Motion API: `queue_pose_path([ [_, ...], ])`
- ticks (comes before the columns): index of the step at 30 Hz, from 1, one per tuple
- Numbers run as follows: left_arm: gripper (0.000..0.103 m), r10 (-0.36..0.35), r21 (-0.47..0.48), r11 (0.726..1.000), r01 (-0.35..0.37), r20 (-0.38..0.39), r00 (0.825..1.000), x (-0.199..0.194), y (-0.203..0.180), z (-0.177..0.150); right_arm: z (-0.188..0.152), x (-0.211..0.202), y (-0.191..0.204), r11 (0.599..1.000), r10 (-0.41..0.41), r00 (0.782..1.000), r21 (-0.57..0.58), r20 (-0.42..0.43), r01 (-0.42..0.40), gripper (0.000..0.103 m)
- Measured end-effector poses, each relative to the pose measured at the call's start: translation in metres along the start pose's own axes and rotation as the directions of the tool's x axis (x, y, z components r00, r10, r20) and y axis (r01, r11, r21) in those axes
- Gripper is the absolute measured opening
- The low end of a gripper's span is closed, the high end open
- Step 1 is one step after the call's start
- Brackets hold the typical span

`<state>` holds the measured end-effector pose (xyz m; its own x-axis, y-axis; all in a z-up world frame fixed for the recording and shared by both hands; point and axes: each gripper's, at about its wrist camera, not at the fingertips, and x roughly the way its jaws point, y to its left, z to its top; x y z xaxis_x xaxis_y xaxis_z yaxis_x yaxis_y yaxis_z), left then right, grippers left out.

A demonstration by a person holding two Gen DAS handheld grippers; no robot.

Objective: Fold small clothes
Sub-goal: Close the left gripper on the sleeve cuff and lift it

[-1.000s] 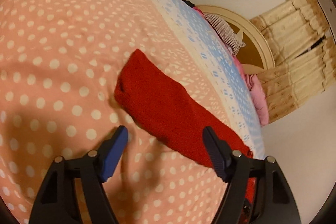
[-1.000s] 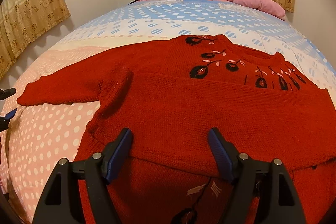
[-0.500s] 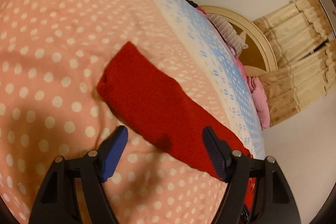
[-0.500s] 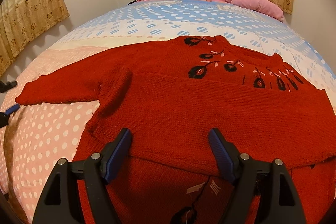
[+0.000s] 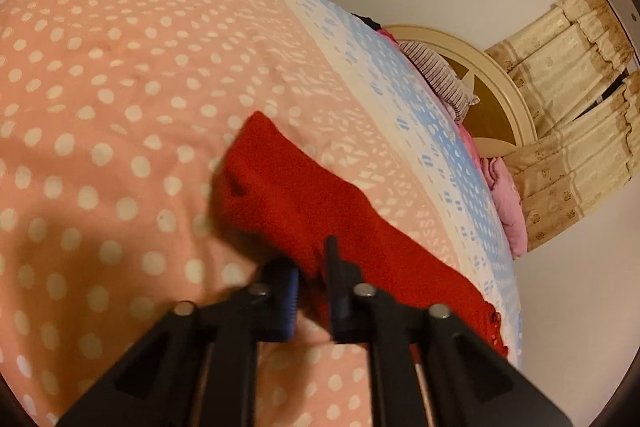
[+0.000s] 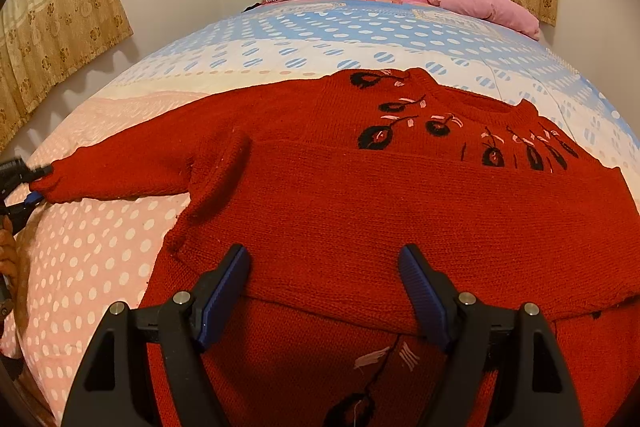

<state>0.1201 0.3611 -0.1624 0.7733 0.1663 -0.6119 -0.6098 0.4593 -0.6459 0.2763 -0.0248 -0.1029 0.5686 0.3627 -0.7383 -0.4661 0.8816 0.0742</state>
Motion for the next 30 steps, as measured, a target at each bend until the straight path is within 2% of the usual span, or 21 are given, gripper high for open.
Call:
queue_pose_path([
  [5, 0.008, -0.072, 0.013, 0.997, 0.072, 0.004, 0.997, -0.013, -0.009, 0.001, 0.0, 0.0, 0.0, 1.0, 0.002, 1.0, 0.002, 0.002, -0.002, 0.078],
  [9, 0.006, -0.109, 0.074, 0.991, 0.108, 0.013, 0.994, -0.022, -0.035, 0.006, 0.0, 0.0, -0.001, 1.0, 0.003, 1.0, 0.003, 0.002, -0.003, 0.078],
  [10, 0.006, -0.113, 0.095, 0.989, 0.112, 0.011, 0.993, -0.024, -0.042, 0.007, 0.0, 0.0, -0.001, 1.0, 0.004, 1.0, 0.005, 0.002, -0.004, 0.078],
  [12, 0.006, -0.073, 0.15, 0.986, 0.07, 0.01, 0.997, -0.024, -0.058, 0.007, 0.0, 0.0, -0.001, 1.0, 0.005, 1.0, 0.006, 0.003, -0.005, 0.078],
  [15, 0.006, -0.082, 0.203, 0.976, 0.08, 0.0, 0.997, -0.027, -0.077, 0.003, 0.0, 0.0, 0.0, 1.0, 0.007, 1.0, 0.006, 0.0, -0.007, 0.078],
  [20, 0.006, -0.175, 0.248, 0.953, 0.174, -0.02, 0.984, -0.039, -0.112, -0.001, 0.002, -0.016, -0.01, 0.996, 0.072, 0.997, 0.058, 0.015, -0.073, 0.078],
  [25, 0.006, -0.254, 0.276, 0.926, 0.256, -0.044, 0.966, -0.049, -0.146, -0.008, -0.002, -0.042, -0.024, 0.992, 0.07, 0.997, 0.103, 0.034, -0.074, 0.078],
  [30, 0.006, -0.299, 0.275, 0.91, 0.309, -0.079, 0.951, -0.049, -0.172, -0.016, -0.016, -0.064, -0.035, 0.99, 0.07, 0.997, 0.119, 0.02, -0.072, 0.078],
])
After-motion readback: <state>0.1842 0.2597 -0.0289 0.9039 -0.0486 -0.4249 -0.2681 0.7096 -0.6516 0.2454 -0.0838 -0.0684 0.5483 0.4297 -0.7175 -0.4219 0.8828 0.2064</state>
